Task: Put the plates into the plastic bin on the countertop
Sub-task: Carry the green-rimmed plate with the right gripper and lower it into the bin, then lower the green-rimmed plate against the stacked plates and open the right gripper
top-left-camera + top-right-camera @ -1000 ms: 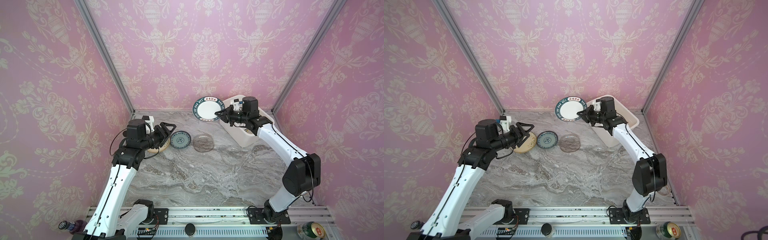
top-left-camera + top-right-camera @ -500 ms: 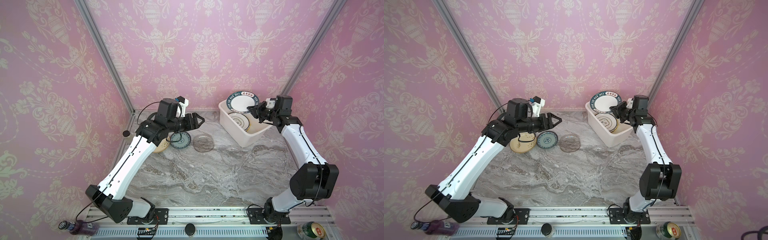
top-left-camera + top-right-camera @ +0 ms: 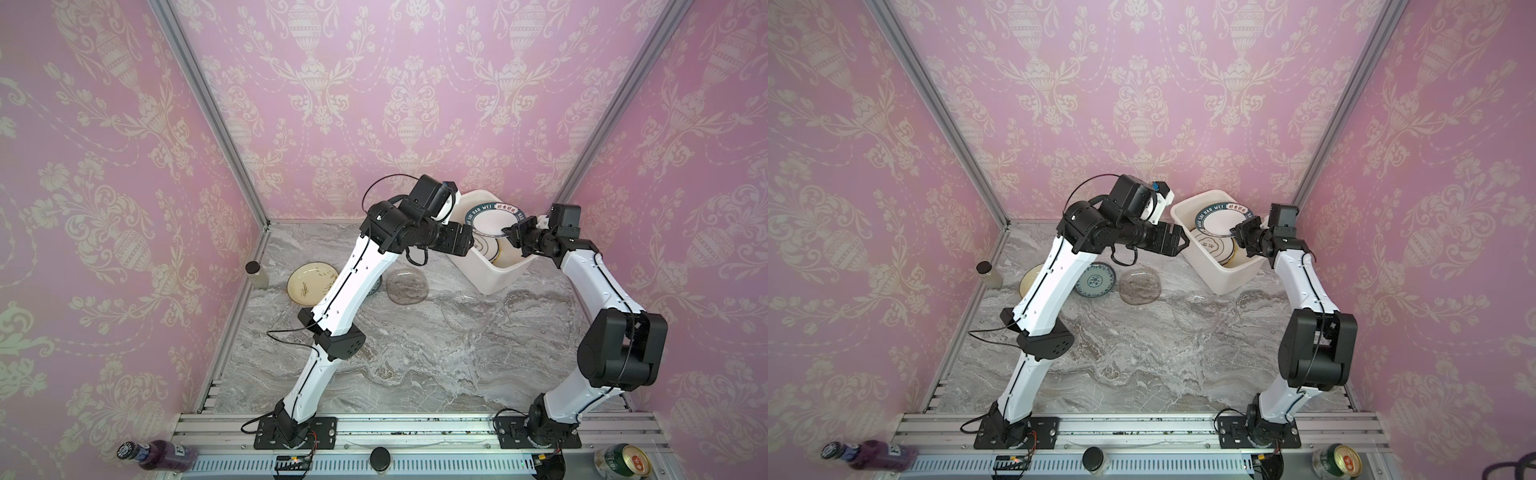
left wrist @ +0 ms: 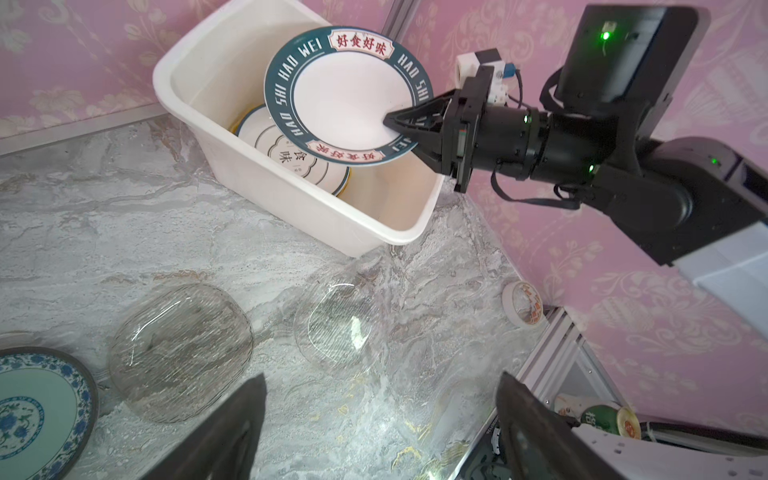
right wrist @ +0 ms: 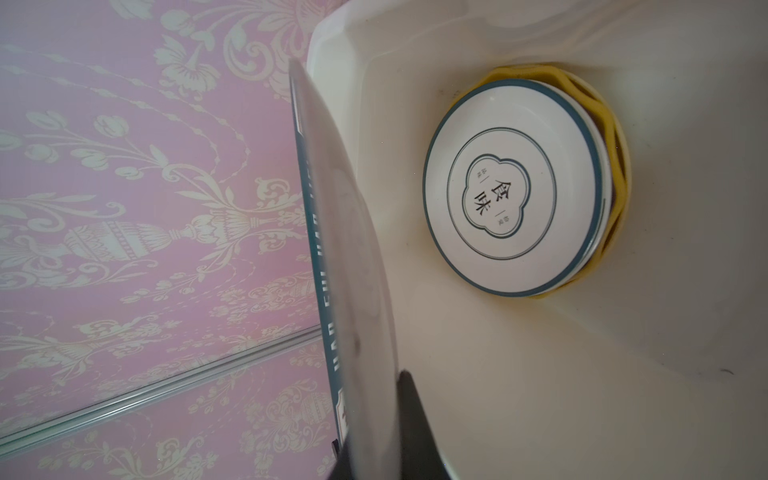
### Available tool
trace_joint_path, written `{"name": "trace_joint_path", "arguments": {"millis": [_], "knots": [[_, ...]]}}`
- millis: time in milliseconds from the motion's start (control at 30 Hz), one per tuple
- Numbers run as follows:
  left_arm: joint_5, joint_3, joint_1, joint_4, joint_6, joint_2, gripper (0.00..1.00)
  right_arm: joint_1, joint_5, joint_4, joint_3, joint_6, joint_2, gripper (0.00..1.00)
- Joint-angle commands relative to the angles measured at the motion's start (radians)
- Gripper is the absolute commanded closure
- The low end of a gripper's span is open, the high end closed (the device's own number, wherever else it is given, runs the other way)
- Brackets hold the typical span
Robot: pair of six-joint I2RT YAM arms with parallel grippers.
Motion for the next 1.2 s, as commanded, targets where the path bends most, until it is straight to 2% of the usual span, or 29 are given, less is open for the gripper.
{"name": "trace_joint_path", "arguments": {"millis": [0,67,133,367,1167], "knots": [[-0.043,-0.144,-0.021,-0.100,0.057,-0.050,0.08,0.000,0.033,0.076,0.004,0.031,0.021,1.00],[-0.054,-0.289,-0.034,0.003,0.063,-0.115,0.05,0.000,0.044,0.079,0.012,0.034,0.038,1.00],[-0.064,-0.324,-0.039,0.049,0.075,-0.133,0.04,0.002,0.046,0.088,0.015,0.037,0.053,1.00],[-0.078,-0.142,-0.039,-0.001,0.125,-0.030,0.03,0.021,0.057,0.114,0.013,0.052,0.107,1.00],[-0.135,-0.162,-0.039,0.053,0.167,-0.030,0.01,0.057,0.072,0.205,0.073,0.102,0.341,1.00]]}}
